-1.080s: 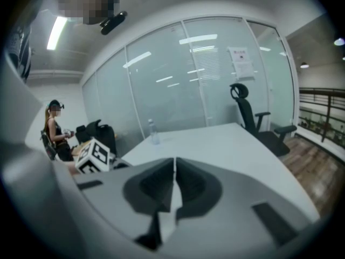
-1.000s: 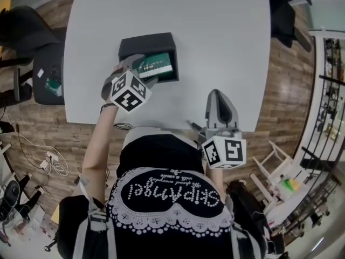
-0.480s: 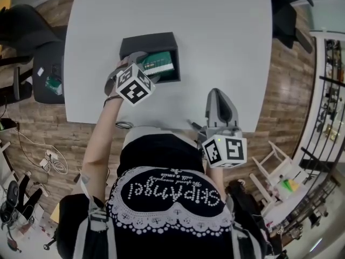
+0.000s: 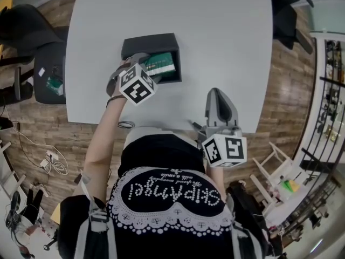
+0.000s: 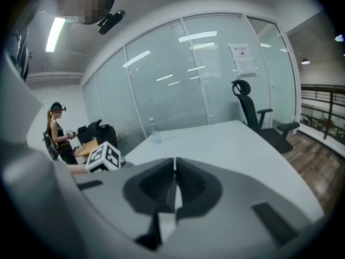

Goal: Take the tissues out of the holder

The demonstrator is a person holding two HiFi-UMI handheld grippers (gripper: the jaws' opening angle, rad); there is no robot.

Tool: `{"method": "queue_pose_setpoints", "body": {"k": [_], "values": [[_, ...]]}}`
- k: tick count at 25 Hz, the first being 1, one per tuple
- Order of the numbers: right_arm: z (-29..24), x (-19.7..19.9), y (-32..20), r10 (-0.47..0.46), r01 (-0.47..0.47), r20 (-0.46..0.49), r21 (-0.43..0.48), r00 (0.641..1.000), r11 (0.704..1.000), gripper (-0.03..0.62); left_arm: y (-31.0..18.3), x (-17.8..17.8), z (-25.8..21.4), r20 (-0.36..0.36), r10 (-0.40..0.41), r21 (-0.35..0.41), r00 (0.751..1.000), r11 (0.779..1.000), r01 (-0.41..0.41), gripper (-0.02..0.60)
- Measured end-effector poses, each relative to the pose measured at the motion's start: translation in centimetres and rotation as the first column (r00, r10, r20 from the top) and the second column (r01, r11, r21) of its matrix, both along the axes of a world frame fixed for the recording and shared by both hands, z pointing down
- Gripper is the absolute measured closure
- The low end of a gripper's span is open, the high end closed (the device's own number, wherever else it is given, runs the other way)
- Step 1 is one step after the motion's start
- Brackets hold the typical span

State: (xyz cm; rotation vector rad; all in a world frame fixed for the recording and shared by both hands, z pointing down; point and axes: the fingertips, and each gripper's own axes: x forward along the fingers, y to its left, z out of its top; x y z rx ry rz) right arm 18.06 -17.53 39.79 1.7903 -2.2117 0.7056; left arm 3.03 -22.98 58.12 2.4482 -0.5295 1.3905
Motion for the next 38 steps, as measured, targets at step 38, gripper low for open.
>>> {"method": "queue_pose_setpoints", "body": {"k": [38], "values": [[-2.4, -0.9, 0.9, -0.024, 0.024, 0.001, 0.086, 1.000, 0.996, 0.559, -1.6, -1.6, -17.2, -0.383, -0.186, 0.268, 0.905, 0.915, 0.302, 0.245]]}}
